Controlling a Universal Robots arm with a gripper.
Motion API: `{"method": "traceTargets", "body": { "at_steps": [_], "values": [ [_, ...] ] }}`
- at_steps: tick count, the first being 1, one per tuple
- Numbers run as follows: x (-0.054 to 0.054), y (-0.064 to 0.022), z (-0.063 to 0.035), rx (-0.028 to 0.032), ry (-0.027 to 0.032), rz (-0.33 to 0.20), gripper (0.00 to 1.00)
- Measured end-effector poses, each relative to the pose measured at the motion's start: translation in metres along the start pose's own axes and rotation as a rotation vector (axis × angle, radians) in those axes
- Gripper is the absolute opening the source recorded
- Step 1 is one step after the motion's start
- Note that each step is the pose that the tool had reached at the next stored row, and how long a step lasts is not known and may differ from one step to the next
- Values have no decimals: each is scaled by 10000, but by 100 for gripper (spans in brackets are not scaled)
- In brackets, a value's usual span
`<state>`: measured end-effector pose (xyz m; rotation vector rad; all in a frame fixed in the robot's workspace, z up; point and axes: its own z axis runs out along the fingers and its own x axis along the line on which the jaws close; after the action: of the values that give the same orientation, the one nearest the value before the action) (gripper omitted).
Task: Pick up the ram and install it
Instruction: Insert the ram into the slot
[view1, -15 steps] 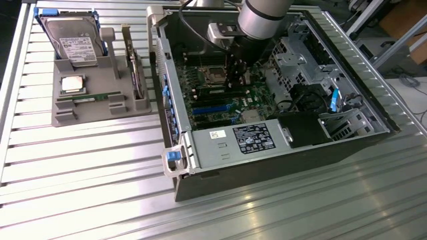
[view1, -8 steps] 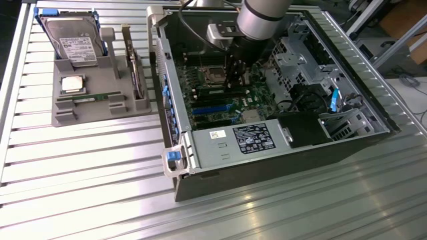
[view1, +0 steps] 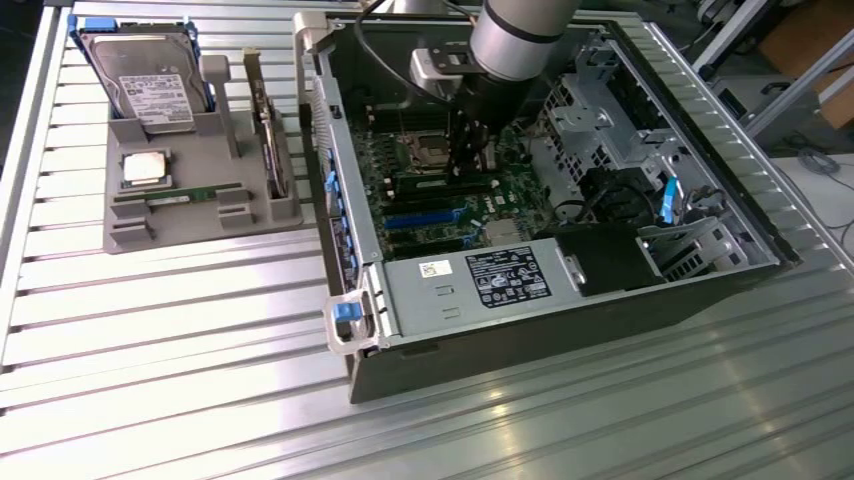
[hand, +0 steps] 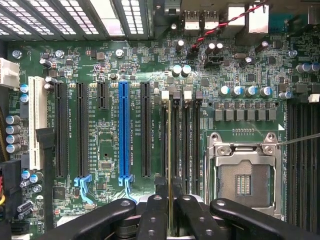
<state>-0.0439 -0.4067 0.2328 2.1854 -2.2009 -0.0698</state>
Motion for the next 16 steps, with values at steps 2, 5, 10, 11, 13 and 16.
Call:
{"method": "traceTargets", "body": {
  "at_steps": [2,5,10,11,13,16],
  "values": [
    [0,0,3,0,0,-1,14],
    [1,1,10,-1,0,-1,14],
    [10,0,19,0,0,1,14],
    [10,0,19,1,0,0,14],
    [11,0,14,2,-2,0,14],
    [10,-52,6,-1,4,2,14]
  ]
}}
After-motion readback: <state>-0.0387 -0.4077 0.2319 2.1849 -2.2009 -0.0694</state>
